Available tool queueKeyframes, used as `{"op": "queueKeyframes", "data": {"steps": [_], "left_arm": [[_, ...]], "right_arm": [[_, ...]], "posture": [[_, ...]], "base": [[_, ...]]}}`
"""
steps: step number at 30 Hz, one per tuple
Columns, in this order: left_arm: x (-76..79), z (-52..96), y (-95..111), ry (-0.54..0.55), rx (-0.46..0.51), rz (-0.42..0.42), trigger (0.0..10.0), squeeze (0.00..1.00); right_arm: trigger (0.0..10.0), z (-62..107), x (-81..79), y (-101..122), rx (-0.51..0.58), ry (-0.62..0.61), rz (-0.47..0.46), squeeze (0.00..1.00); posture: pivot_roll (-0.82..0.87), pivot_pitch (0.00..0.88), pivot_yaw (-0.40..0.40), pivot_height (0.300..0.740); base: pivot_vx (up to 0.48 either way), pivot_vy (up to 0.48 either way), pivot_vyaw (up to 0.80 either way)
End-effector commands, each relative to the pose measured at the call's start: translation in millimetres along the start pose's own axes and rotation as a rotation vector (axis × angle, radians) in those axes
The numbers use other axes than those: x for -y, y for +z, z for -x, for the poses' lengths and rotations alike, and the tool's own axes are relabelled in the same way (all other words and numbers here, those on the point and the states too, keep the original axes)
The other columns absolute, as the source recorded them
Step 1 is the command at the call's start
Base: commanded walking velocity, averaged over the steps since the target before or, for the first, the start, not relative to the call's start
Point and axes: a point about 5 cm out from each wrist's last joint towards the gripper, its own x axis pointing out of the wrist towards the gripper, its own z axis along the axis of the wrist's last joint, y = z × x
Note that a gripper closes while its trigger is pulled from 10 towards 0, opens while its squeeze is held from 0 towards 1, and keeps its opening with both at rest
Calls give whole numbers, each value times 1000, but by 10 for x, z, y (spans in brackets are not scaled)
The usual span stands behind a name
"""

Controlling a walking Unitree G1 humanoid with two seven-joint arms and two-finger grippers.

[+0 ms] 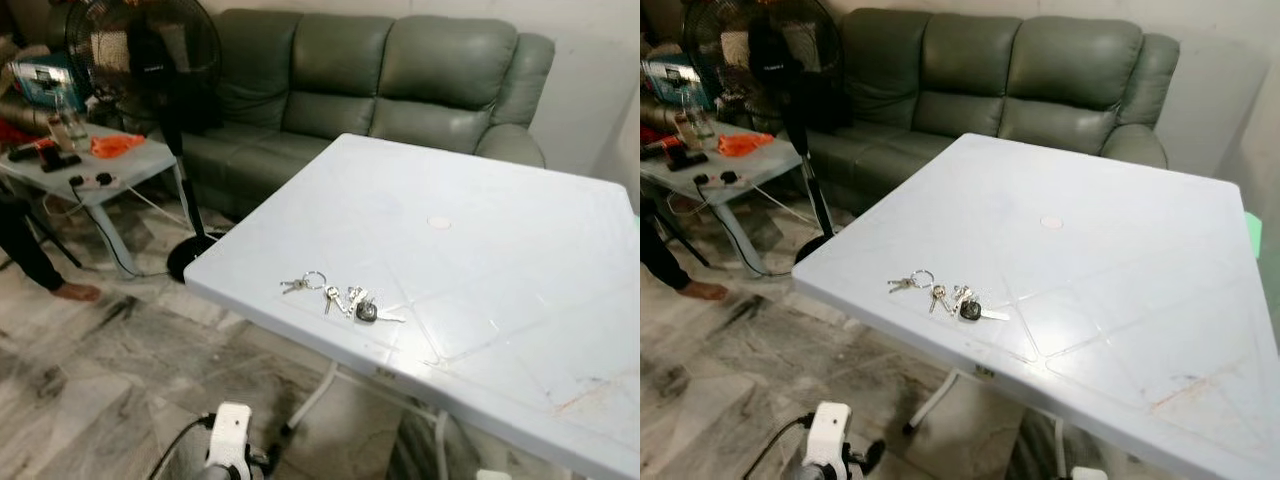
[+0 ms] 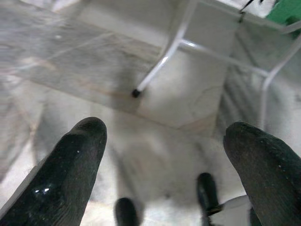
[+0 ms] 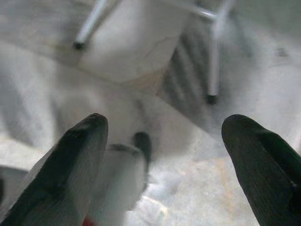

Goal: Hang keys on a hook

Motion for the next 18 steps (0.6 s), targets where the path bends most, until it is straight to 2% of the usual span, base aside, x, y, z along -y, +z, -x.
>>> {"op": "queueKeyframes", "data": {"steps": [1, 7, 8, 9, 13, 18], "left_arm": [[25, 0, 21, -38, 18, -46, 10000, 0], [137, -22, 125, -111, 89, -101, 10000, 0], [169, -26, 164, -131, 117, -113, 10000, 0], [169, -26, 164, -131, 117, -113, 10000, 0], [260, -23, 279, -199, 211, -145, 10000, 0], [341, -6, 293, -248, 253, -190, 10000, 0]], "right_arm": [[10000, 8, 12, 0, 12, 4, -4, 0], [10000, -16, 27, 197, 105, 53, 48, 0], [10000, -26, -5, 278, 145, 89, 86, 0], [10000, -26, -5, 278, 145, 89, 86, 0], [10000, -33, -140, 521, 286, 213, 151, 0], [10000, -19, -210, 598, 336, 296, 195, 0]], "posture": [[-45, 0, 15, 740], [-37, 0, 11, 740], [-36, 0, 11, 740], [-36, 0, 11, 740], [-33, 0, 5, 740], [-27, 0, -8, 740]], "base": [[0, 0, 0], [0, 0, 0], [0, 0, 0], [0, 0, 0], [0, 0, 0], [0, 0, 0]]}}
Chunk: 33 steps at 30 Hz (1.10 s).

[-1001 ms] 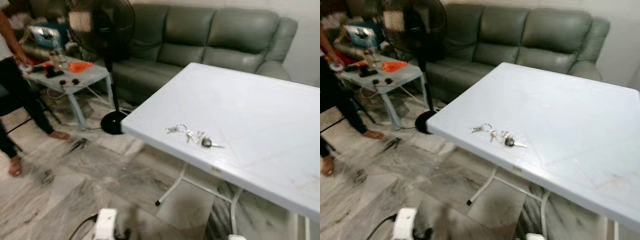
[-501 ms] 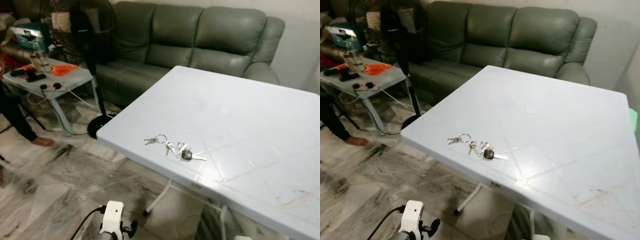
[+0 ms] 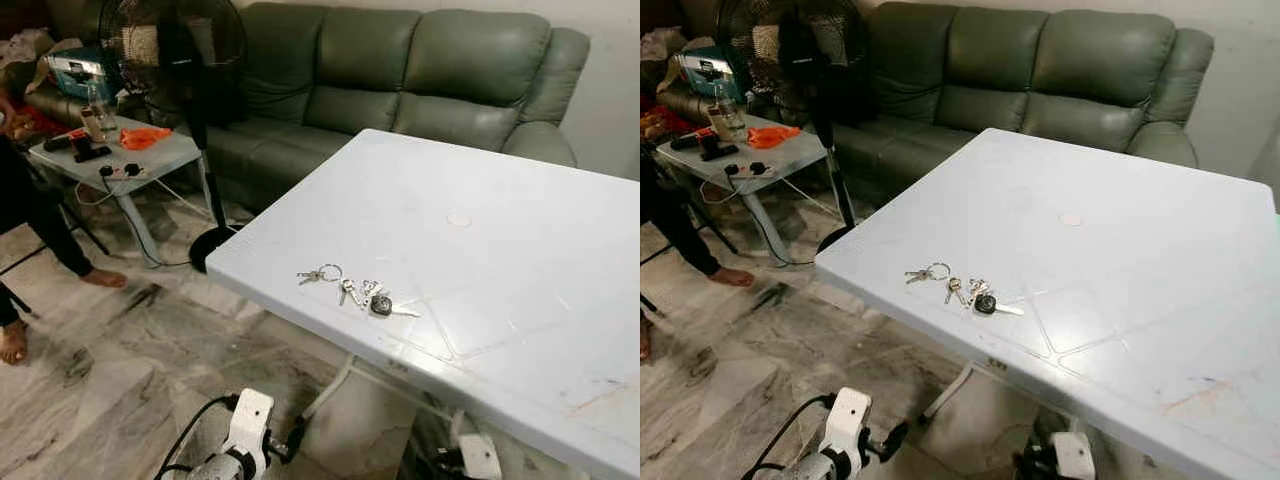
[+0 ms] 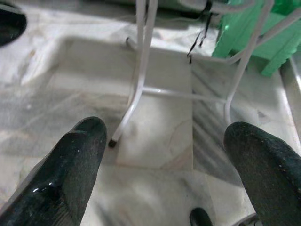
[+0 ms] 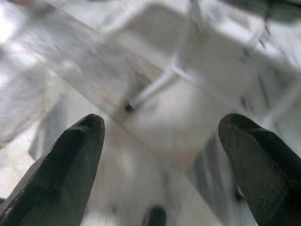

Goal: Hang keys on a hook

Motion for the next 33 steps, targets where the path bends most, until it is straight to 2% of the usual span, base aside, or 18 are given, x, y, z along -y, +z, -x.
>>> {"op": "queueKeyframes", "data": {"steps": [1, 4, 10, 16, 21, 27, 29, 33], "left_arm": [[58, 3, 7, -43, 19, -52, 10000, 0], [87, 2, 14, -67, 25, -92, 10000, 0], [121, -4, 21, -108, 24, -129, 10000, 0], [162, -19, 68, -151, 49, -173, 10000, 0], [162, -32, 115, -164, 70, -193, 10000, 0], [168, -43, 168, -182, 96, -220, 10000, 0], [180, -58, 229, -199, 128, -232, 10000, 0], [196, -66, 273, -214, 154, -246, 10000, 0]], "right_arm": [[10000, 2, -36, 18, 17, 67, 10, 0], [10000, -9, -57, 59, 37, 123, 10, 0], [10000, -15, -54, 199, 100, 193, 128, 0], [10000, 37, -66, 279, 149, 325, 172, 0], [10000, 76, -68, 321, 165, 404, 168, 0], [10000, 108, -77, 393, 195, 488, 68, 0], [10000, 144, -120, 504, 236, 572, -7, 0], [10000, 191, -178, 587, 259, 654, -42, 0]], "posture": [[-24, 0, -12, 740], [-23, 0, -15, 740], [-30, 0, -15, 740], [-33, 0, -13, 740], [-42, 10, -8, 740], [-44, 16, -5, 740], [-42, 17, -4, 740], [-43, 17, -3, 740]], "base": [[0, 0, 0], [0, 0, 0], [0, 0, 0], [0, 0, 0], [0, 0, 0], [0, 0, 0], [0, 0, 0], [0, 0, 0]]}}
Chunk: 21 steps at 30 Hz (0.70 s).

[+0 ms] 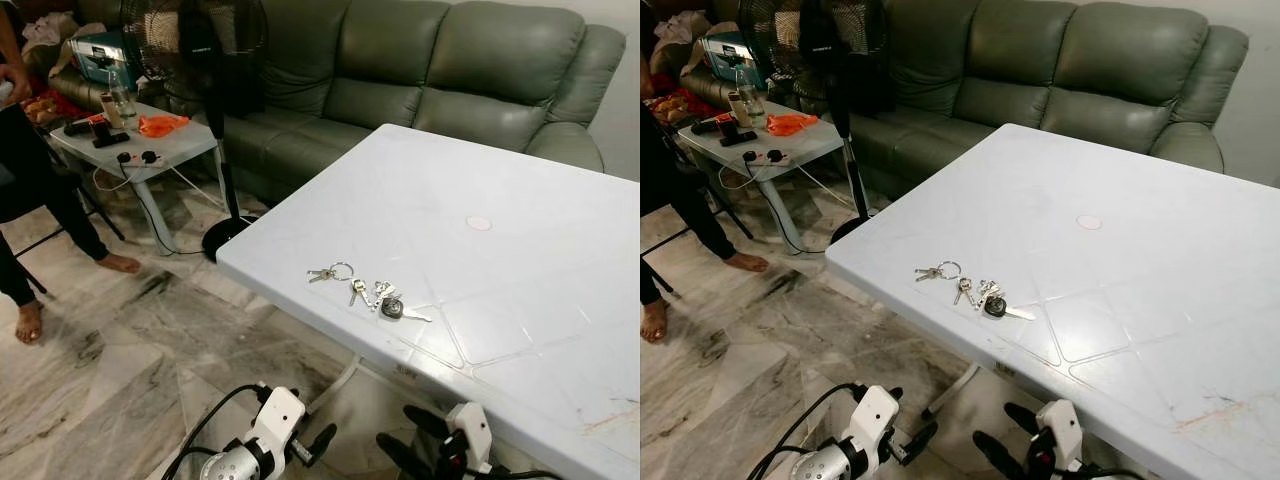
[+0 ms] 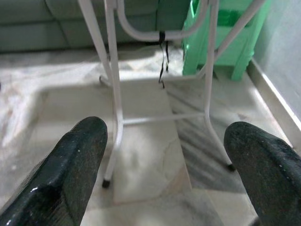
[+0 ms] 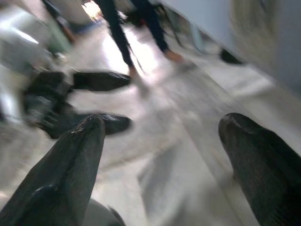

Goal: Hang keys on a hook

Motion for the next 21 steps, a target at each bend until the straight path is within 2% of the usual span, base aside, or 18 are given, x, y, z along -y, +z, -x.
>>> {"op": "queueKeyframes", "data": {"steps": [1, 5, 14, 17, 21], "left_arm": [[-16, -32, 83, -21, 36, -32, 10000, 0], [-20, -56, 147, -40, 66, -54, 10000, 0], [-41, -90, 269, -64, 126, -81, 10000, 0], [-47, -115, 371, -79, 179, -93, 10000, 0], [-44, -132, 510, -80, 259, -107, 10000, 0]], "right_arm": [[10000, -41, -79, 130, 43, 92, -38, 0], [10000, -86, -108, 302, 108, 109, -55, 0], [10000, -106, -184, 473, 173, 126, -112, 0], [10000, -179, -224, 565, 221, 127, -140, 0], [10000, -276, -205, 656, 265, 82, -123, 0]], "posture": [[-43, 16, 1, 740], [-44, 18, 3, 740], [-44, 15, 7, 740], [-44, 15, 8, 740], [-38, 12, 13, 740]], "base": [[0, 0, 0], [0, 0, 0], [0, 0, 0], [0, 0, 0], [0, 0, 0]]}}
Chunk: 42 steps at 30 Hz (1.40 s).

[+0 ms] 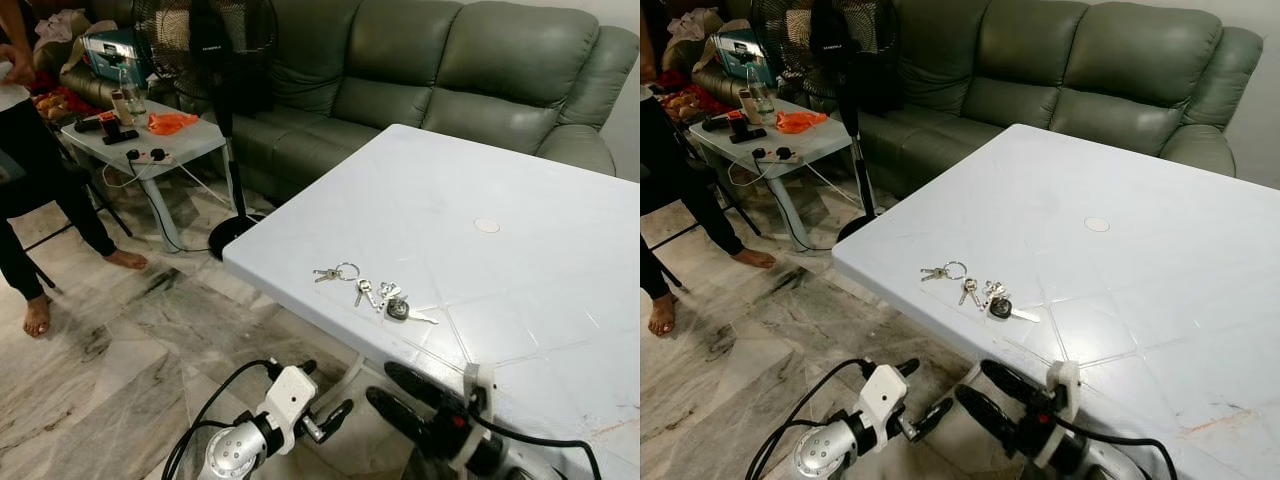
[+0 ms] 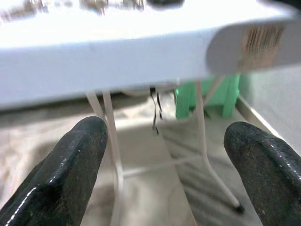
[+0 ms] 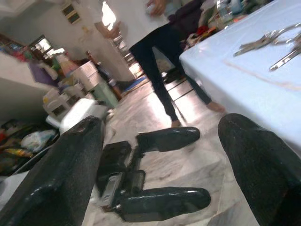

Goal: Hang keys on a hook

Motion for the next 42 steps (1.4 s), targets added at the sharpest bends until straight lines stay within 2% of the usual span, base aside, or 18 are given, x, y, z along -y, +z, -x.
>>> {"op": "queueKeyframes", "data": {"steps": [1, 6, 12, 17, 27, 32, 36, 42], "left_arm": [[-22, -21, 80, -7, 44, -19, 10000, 0], [-42, -39, 155, 5, 84, -29, 10000, 0], [-117, -64, 288, 40, 143, -10, 10000, 0], [-165, -55, 375, 73, 182, 10, 10000, 0], [-366, 13, 558, 240, 253, 166, 10000, 0], [-449, 47, 628, 293, 283, 230, 10000, 0], [-487, 85, 639, 308, 266, 225, 10000, 0], [-549, 174, 591, 341, 240, 271, 10000, 0]], "right_arm": [[10000, -43, 15, 85, 30, -25, 26, 0], [10000, -81, 65, 103, 43, -68, 26, 0], [10000, -184, 224, 190, 96, -193, 43, 0], [10000, -262, 229, 272, 128, -219, 70, 0], [10000, -364, 301, 387, 174, -344, 150, 0], [10000, -415, 313, 422, 155, -407, 233, 0], [10000, -476, 309, 433, 116, -439, 272, 0], [10000, -538, 379, 455, 52, -583, 335, 0]], "posture": [[-38, 12, 13, 740], [-27, 5, 10, 740], [-18, 0, 5, 740], [-14, 0, 3, 740], [-5, 0, -2, 740], [0, 0, -6, 740], [2, 0, -9, 740], [7, 10, -13, 740]], "base": [[0, 0, 0], [0, 0, 0], [0, 0, 0], [0, 0, 0], [0, 0, 0], [0, 0, 0], [0, 0, 0], [0, 0, 0]]}}
